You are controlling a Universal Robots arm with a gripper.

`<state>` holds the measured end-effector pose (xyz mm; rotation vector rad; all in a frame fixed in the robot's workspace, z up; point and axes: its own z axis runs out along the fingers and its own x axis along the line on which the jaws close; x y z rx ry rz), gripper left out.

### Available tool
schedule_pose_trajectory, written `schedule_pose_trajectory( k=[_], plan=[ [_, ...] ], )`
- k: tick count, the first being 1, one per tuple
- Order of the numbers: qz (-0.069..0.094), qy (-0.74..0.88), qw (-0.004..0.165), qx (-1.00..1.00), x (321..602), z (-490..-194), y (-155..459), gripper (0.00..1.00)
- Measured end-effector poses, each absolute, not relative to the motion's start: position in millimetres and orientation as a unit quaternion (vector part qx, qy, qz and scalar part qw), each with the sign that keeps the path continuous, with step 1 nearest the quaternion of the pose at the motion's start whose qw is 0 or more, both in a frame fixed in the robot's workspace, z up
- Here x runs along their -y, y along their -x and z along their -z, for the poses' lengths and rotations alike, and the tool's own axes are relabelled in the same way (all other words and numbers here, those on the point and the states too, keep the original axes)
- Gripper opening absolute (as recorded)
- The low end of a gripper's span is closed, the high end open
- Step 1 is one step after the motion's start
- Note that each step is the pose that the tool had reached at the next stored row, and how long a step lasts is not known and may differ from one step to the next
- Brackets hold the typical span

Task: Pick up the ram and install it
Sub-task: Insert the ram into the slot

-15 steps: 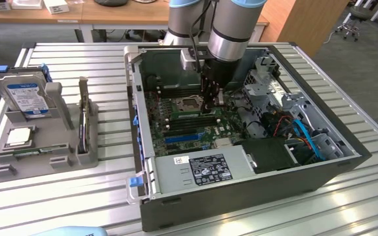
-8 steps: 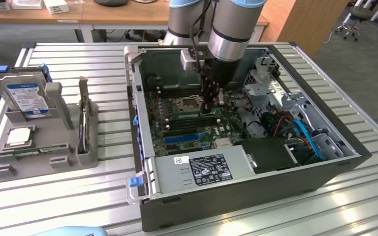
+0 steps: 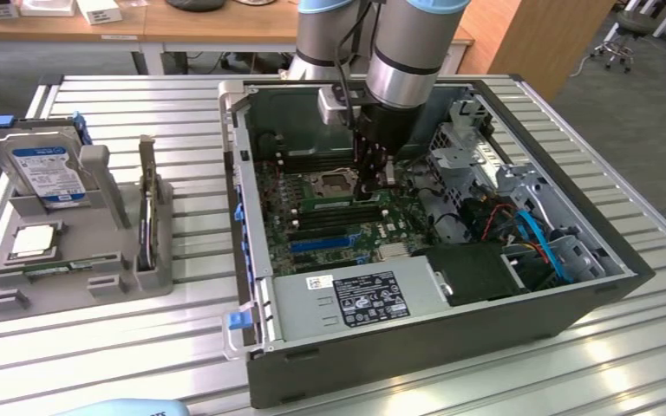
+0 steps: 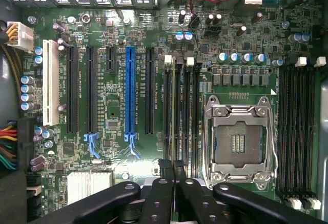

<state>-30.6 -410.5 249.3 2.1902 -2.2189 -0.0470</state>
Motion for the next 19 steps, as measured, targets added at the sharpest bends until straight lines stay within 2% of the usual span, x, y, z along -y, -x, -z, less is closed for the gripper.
schedule_pose_trajectory(
  k=[19],
  plan=[
    [0.015,-0.700,0.012,0.714,413.1,-246.3,30.7,0.11]
  ],
)
